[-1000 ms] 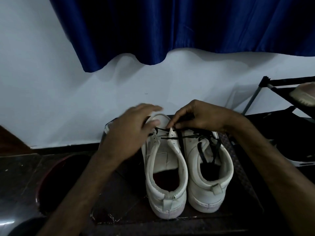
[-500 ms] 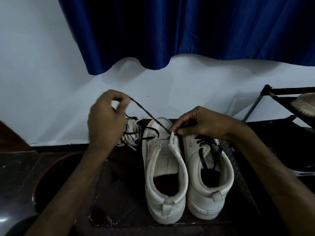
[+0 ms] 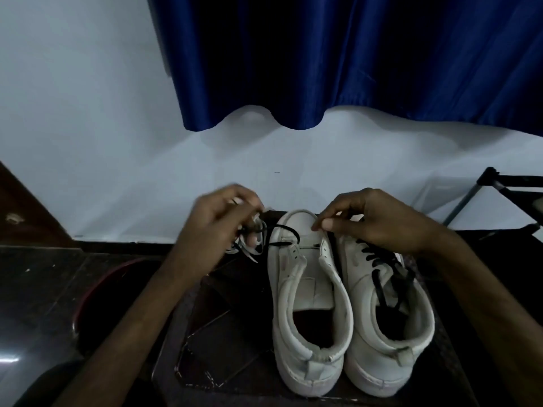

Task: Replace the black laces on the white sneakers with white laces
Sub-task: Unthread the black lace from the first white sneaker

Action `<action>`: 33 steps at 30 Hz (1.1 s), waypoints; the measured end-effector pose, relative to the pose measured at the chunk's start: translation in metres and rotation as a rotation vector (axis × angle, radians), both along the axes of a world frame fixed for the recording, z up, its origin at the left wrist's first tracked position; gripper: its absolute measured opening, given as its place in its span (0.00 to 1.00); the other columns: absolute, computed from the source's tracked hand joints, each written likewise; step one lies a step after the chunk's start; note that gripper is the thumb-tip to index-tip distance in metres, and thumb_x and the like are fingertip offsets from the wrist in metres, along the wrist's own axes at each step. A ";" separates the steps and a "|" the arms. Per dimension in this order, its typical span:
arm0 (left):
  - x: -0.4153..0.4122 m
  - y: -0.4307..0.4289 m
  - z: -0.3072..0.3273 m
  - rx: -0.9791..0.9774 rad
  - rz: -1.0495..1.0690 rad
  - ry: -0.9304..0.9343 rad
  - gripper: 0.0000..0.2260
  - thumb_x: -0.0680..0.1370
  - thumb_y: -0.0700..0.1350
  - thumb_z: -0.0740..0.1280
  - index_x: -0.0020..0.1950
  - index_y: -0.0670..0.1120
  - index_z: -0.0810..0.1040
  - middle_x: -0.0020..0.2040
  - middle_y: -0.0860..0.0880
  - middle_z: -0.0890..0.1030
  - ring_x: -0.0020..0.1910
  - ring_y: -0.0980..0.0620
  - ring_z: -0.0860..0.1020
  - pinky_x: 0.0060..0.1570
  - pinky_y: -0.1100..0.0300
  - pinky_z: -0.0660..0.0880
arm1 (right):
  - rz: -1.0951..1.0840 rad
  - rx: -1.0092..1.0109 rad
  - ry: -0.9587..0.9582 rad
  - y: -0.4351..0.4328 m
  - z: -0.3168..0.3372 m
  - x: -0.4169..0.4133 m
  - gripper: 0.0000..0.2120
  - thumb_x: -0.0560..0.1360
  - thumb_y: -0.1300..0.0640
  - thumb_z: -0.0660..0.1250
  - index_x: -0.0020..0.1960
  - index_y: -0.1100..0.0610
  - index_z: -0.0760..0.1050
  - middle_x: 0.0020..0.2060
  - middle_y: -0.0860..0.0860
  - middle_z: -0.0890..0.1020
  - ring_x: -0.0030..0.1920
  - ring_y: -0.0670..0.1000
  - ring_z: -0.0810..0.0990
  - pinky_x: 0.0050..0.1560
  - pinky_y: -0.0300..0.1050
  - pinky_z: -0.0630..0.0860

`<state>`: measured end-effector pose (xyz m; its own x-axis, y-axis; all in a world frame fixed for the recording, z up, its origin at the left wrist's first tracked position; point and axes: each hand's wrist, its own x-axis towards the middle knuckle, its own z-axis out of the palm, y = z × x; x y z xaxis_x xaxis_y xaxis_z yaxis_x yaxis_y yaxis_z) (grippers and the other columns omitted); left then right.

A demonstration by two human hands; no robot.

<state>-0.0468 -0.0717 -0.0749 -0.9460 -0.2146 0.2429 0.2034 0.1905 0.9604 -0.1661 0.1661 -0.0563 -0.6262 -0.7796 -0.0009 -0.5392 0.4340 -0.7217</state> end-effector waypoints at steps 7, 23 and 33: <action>0.014 0.005 -0.020 -0.298 -0.115 0.107 0.10 0.81 0.48 0.65 0.42 0.47 0.81 0.29 0.48 0.80 0.30 0.48 0.80 0.39 0.56 0.75 | 0.035 0.157 0.148 -0.033 -0.001 0.014 0.06 0.74 0.49 0.73 0.50 0.43 0.83 0.42 0.42 0.81 0.41 0.40 0.77 0.42 0.32 0.71; 0.003 0.020 -0.040 -0.761 -0.121 -0.008 0.43 0.70 0.75 0.54 0.79 0.53 0.54 0.71 0.61 0.72 0.74 0.66 0.56 0.74 0.41 0.33 | -0.500 0.104 0.582 -0.034 0.008 0.023 0.09 0.75 0.65 0.64 0.46 0.51 0.70 0.45 0.47 0.74 0.41 0.53 0.76 0.41 0.51 0.74; 0.001 0.018 -0.042 -0.645 -0.137 -0.038 0.47 0.67 0.78 0.56 0.78 0.56 0.48 0.72 0.61 0.71 0.76 0.63 0.56 0.73 0.43 0.31 | -0.077 0.217 0.406 -0.035 0.019 0.027 0.06 0.73 0.53 0.73 0.49 0.46 0.82 0.47 0.43 0.76 0.43 0.39 0.76 0.47 0.33 0.74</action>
